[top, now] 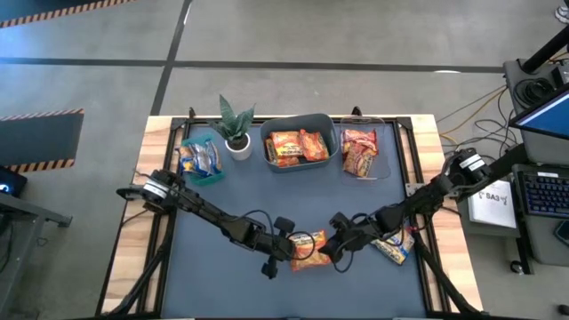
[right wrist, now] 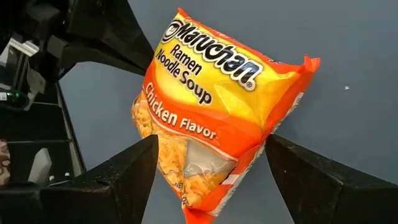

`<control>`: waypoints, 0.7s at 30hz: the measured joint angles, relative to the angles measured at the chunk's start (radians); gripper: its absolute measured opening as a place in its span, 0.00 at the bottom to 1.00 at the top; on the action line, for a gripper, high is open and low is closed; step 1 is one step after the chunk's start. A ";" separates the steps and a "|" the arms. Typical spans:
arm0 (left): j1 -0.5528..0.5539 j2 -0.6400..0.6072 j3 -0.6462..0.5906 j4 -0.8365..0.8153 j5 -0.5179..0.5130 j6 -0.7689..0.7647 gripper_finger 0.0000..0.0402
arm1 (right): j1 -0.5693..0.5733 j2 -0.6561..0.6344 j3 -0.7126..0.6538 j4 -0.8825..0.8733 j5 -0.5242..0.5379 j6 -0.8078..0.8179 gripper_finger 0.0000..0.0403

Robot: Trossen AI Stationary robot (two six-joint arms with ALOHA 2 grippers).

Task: Sort Maruchan noodles
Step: Put the orange noodle pack into the blue bin

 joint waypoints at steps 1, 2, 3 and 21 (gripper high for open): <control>0.000 0.000 0.000 0.000 0.000 0.000 0.00 | 0.000 0.000 -0.005 0.006 0.002 0.001 0.71; 0.000 0.000 0.000 0.000 0.000 0.000 0.00 | 0.000 0.000 -0.007 0.006 0.003 0.001 0.71; 0.000 0.000 0.000 0.000 0.000 0.000 0.00 | 0.000 0.000 -0.009 0.007 0.004 0.001 0.71; 0.015 0.001 -0.011 -0.013 0.028 -0.025 0.00 | 0.002 -0.004 -0.009 -0.032 0.002 0.010 0.71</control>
